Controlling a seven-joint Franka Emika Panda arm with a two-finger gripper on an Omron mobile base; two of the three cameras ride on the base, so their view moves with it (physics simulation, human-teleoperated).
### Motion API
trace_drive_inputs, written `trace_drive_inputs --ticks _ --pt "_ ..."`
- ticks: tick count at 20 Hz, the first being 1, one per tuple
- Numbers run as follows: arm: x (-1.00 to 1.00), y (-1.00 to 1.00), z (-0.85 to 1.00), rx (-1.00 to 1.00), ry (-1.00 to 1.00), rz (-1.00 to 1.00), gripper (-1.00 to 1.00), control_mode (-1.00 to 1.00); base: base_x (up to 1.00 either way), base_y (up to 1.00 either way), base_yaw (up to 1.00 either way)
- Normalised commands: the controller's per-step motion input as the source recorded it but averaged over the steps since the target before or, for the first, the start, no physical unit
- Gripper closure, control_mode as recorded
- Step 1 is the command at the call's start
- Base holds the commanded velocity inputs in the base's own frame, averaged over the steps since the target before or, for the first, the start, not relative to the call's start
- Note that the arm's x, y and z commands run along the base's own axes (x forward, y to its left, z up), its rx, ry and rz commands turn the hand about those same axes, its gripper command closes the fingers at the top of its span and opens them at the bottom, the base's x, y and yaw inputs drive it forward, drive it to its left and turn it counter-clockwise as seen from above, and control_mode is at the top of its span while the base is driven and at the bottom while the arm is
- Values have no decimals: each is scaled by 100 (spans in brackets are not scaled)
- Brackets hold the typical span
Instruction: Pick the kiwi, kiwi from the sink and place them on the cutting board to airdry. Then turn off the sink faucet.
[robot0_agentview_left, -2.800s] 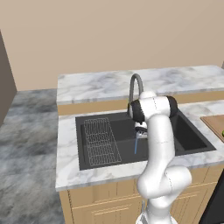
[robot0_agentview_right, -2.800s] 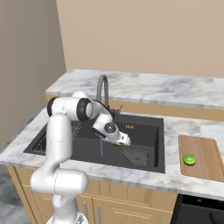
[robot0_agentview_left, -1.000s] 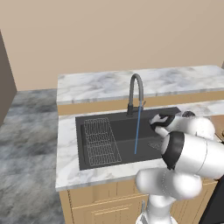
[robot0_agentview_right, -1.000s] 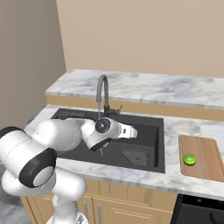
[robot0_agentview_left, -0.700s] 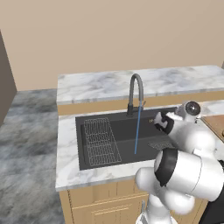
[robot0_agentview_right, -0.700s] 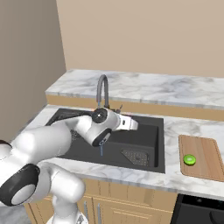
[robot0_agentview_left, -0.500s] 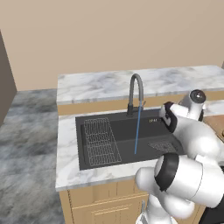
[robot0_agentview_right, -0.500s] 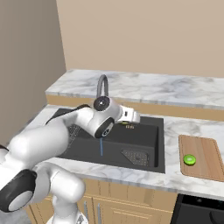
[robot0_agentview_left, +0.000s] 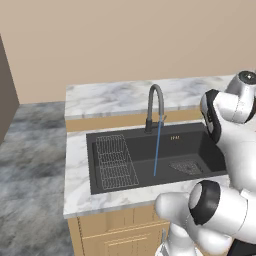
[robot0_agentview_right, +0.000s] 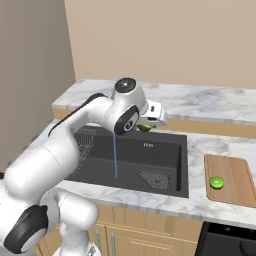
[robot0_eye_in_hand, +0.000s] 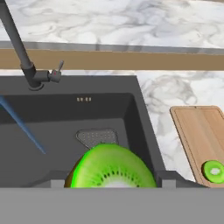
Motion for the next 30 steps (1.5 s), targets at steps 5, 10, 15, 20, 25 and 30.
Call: trace_drive_inputs --ticks 5,10,15,20,25,30 --pt "-87 -6 0 0 -17 0 100 -100 0 0 0" --pt "-90 -10 0 0 -12 0 100 -100 0 0 0" --pt "-33 -46 0 -1 -6 -1 100 -100 0 0 0" --pt "0 -68 0 -1 1 -6 100 -100 0 0 0" --pt "2 -63 0 -1 7 -9 100 -100 0 0 0" --pt "11 -61 0 -2 12 -11 100 -100 0 0 0"
